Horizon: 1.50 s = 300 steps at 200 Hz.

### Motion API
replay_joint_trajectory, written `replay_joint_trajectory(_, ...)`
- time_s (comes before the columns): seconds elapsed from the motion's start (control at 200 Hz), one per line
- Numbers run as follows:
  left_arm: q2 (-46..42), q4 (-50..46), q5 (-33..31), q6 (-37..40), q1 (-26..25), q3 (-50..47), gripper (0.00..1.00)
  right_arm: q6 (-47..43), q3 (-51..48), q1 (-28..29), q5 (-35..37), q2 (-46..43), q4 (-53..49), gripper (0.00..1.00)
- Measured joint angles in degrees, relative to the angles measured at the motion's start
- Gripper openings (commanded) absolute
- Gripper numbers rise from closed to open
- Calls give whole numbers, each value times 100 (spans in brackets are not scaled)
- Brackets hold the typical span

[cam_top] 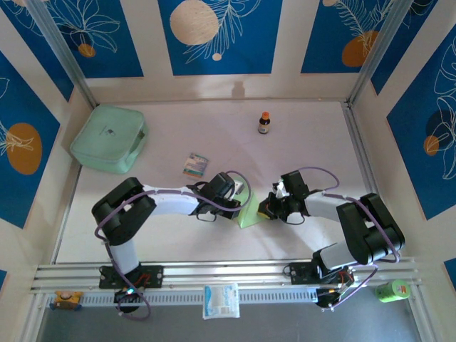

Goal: Fold a paper plane with a square sheet of paper (pick it up from the middle)
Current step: Fold the triangle a second time at the center of the table.

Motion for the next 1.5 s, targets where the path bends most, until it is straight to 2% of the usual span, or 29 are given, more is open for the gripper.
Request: replay_joint_trajectory(1.5, -125, -11, 101, 7, 22, 37, 8, -4, 0, -52, -42, 0, -22, 3)
